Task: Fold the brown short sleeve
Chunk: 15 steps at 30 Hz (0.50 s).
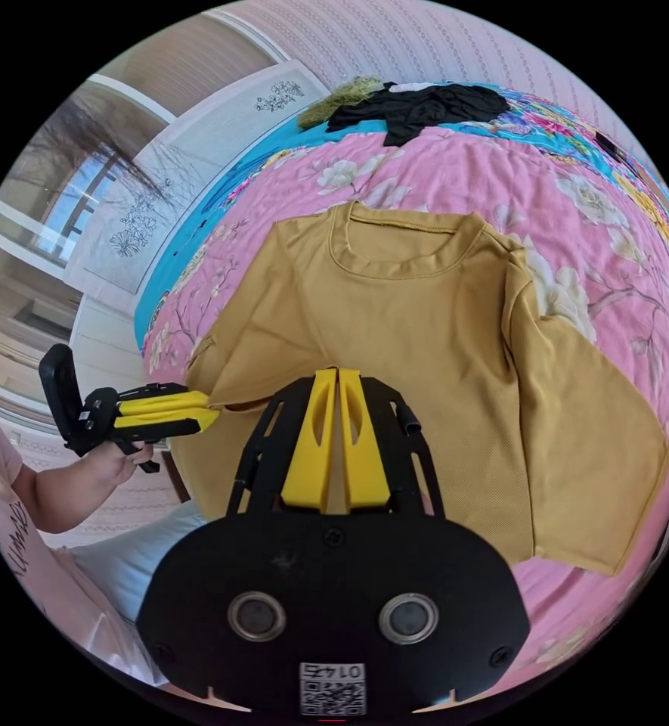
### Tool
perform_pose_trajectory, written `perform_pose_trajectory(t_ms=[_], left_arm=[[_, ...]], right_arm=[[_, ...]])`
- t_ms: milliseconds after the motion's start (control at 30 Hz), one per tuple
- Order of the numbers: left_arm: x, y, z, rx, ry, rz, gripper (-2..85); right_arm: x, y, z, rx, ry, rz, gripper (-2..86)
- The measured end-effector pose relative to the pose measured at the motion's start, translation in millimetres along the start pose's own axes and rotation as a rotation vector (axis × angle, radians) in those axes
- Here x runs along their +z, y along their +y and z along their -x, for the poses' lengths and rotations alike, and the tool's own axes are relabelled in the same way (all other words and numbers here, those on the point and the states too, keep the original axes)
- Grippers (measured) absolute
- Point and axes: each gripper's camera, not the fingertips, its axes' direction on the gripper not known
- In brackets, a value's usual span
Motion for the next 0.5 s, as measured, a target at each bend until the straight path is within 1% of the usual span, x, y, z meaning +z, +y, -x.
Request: perform_pose_trajectory(t_ms=[100, 167, 267, 433, 500], left_arm=[[-7.8, 4.2, -7.3, 0.042, 0.014, -0.014, 1.2], [-5.5, 8.0, -11.4, 0.076, 0.028, -0.011, 4.3], [3.7, 10.7, -8.4, 0.048, 0.036, 0.071, 5.7], [-9.3, 1.2, 6.3, 0.016, -0.091, -0.018, 5.9], [-6.2, -11.8, 15.7, 0.003, -0.089, -0.06, 6.2]], right_arm=[[1.1, 2.0, 0.5, -0.021, 0.023, -0.001, -0.2], [2.1, 2.8, -1.6, -0.011, 0.05, 0.0, -0.1], [0.9, 4.6, -12.2, 0.034, 0.018, 0.015, -0.1], [-7.8, 13.6, -20.7, 0.07, 0.04, 0.031, 0.0], [-9.4, 16.6, -22.9, 0.075, 0.024, 0.021, 0.0]])
